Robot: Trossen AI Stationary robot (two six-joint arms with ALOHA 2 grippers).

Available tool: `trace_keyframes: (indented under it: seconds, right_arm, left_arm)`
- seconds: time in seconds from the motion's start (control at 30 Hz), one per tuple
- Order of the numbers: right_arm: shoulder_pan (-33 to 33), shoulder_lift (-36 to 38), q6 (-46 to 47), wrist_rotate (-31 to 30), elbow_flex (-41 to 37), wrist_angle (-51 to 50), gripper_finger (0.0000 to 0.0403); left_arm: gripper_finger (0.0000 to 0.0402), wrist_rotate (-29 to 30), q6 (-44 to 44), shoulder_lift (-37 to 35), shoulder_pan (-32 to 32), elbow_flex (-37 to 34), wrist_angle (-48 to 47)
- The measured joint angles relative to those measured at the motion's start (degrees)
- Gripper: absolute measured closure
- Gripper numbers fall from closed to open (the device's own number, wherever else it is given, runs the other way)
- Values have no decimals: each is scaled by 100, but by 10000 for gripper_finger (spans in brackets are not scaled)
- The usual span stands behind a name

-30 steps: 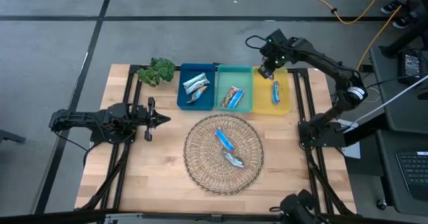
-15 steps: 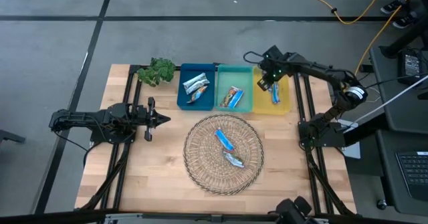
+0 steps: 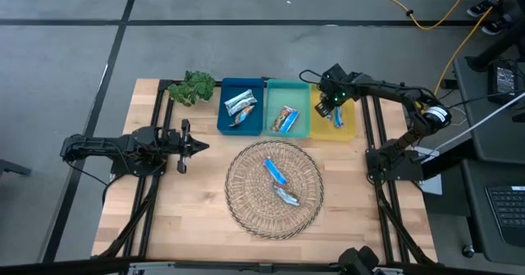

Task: Pick and place Granola Bars by type
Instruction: Put the blue granola bar into the yellow bin, then put the orange granola bar into the green bin

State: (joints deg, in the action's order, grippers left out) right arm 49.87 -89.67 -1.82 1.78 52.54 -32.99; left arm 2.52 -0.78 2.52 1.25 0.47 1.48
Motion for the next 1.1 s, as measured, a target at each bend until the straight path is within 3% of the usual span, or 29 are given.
trace_keyframes:
  seconds: [0.4,0.8,0.97,1.1]
  right_arm:
    - [-4,0,-15,398,-232,200,293]
    - [-21,0,42,397,-232,105,213]
    - [-24,48,163,849,-232,-17,192]
    - [-88,194,183,857,-232,-238,185]
  left_arm:
    - [396,-2,0,0,-1,0,0]
    - [395,-2,0,-1,-1,0,0]
    - [394,-2,0,0,0,0,0]
    - [397,-2,0,0,0,0,0]
